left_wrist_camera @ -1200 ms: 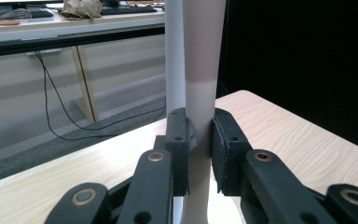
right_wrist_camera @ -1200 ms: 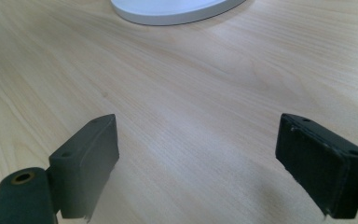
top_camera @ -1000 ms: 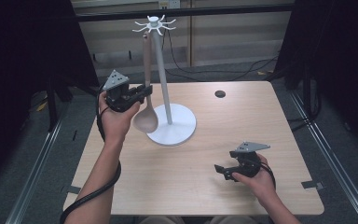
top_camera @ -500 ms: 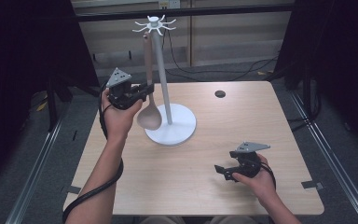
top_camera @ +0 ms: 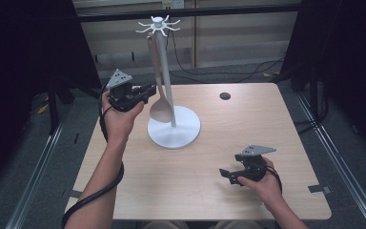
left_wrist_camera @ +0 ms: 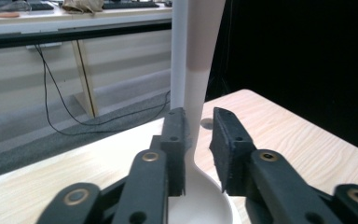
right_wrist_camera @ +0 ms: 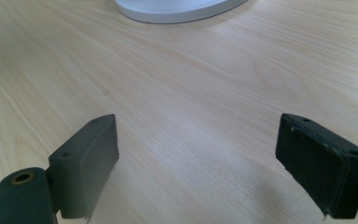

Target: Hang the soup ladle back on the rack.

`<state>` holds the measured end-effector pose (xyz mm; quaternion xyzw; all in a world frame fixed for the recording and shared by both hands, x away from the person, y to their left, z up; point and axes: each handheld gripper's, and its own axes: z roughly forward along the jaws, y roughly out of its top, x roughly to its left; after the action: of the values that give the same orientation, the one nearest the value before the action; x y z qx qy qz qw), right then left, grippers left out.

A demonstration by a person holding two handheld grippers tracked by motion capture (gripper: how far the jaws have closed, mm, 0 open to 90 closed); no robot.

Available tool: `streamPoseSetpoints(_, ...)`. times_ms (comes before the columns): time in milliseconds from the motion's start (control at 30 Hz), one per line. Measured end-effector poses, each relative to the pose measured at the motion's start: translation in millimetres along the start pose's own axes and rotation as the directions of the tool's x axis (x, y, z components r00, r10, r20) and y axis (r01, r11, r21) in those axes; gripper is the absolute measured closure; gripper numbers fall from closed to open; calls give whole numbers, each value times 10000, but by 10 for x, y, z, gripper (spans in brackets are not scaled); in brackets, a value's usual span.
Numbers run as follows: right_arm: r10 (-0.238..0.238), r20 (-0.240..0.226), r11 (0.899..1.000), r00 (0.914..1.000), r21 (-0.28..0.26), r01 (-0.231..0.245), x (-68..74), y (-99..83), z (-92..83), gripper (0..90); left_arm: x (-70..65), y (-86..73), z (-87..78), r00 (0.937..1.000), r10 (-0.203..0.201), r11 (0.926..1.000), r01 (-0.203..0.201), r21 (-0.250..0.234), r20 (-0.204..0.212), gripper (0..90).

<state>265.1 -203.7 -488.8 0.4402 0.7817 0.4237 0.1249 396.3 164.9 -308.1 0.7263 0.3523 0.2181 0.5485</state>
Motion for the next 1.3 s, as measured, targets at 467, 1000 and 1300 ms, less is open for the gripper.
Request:
streamPoseSetpoints(467, -95, 9, 10000, 10000, 14, 95, 4, 6, 8, 130, 7, -256, -37, 9992, -151, 9975, 177, 681, -382, 234)
streamPoseSetpoints(1000, -160, 10, 9999, 9999, -1, 160, 5, 21, 8, 129, -69, -515, -65, 9998, -106, 9923, 123, 1236, -146, 130)
streamPoseSetpoints(1300, -144, 33, 9999, 9999, 30, 144, 14, 23, 8, 129, -91, -739, -84, 9993, -355, 9893, 366, 1411, -101, 110)
